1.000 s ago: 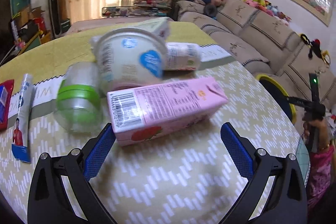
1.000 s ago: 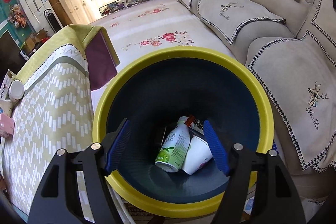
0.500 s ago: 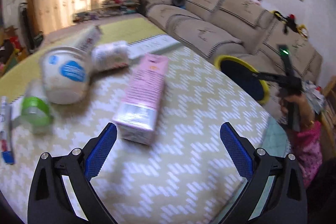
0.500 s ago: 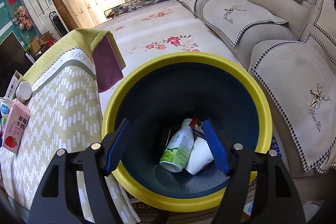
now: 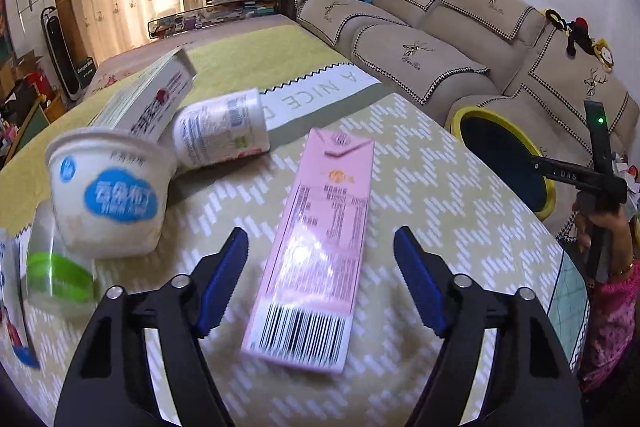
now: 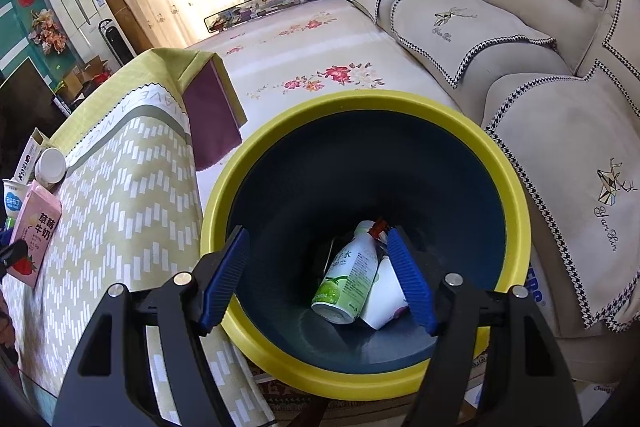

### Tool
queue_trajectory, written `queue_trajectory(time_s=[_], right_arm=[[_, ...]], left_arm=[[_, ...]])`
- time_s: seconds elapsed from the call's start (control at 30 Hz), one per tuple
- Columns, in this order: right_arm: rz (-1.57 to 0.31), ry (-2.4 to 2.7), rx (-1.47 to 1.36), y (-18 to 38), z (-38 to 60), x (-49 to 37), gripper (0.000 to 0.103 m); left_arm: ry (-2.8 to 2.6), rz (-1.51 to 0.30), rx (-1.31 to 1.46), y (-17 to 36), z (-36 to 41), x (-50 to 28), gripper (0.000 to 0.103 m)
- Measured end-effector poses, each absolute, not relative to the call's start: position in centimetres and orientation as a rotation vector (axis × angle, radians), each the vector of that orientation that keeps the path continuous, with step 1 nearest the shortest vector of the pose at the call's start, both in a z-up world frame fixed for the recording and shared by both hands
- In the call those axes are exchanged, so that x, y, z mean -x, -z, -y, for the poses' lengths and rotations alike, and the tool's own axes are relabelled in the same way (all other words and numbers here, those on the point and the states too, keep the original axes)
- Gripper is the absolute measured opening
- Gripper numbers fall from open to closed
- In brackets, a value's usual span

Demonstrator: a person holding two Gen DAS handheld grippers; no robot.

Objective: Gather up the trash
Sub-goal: 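Reach the left gripper to the pink milk carton and grasp it, then carry the pink milk carton to the yellow bin and open the left gripper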

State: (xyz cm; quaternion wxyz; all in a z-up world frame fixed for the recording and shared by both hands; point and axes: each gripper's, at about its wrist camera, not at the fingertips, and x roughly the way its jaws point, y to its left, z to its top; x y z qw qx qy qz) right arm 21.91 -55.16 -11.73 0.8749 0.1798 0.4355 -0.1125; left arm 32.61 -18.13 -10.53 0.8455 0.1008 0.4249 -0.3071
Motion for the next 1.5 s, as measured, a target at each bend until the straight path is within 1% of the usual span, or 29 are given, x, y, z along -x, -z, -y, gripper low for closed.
queue_trajectory(time_s=[0.13, 0.3, 0.37, 0.47, 0.7, 0.9, 1.2, 1.5], right_arm=[[-0.91, 0.234, -0.378, 11.7, 55.5, -22.0, 0.068], [-0.905, 0.233, -0.374, 11.5, 55.7, -21.9, 0.068], [-0.9, 0.231, -0.376, 11.4, 55.8, -21.8, 0.068], [-0.894, 0.23, -0.382, 11.3, 56.0, -21.4, 0.068], [-0.869, 0.219, -0.398, 10.7, 56.2, -20.5, 0.068], [-0.836, 0.22, -0.413, 9.8, 56.8, -19.1, 0.068], [-0.793, 0.284, -0.44, 8.8, 59.6, -15.7, 0.068], [-0.791, 0.356, -0.476, 9.3, 62.8, -12.2, 0.068]], left_arm=[[0.614, -0.925, -0.266, 10.2, 19.4, -33.5, 0.06], [0.594, -1.012, -0.324, 10.3, 20.3, -34.5, 0.045], [0.594, -1.054, -0.337, 10.5, 20.5, -34.8, 0.042], [0.583, -1.072, -0.357, 10.3, 20.5, -34.6, 0.039], [0.615, -1.037, -0.353, 7.8, 21.3, -32.6, 0.039], [0.691, -0.979, -0.372, 4.6, 24.4, -30.1, 0.039], [0.849, -0.922, -0.448, 2.4, 33.7, -27.8, 0.039], [0.966, -0.904, -0.481, 3.9, 46.0, -27.6, 0.039]])
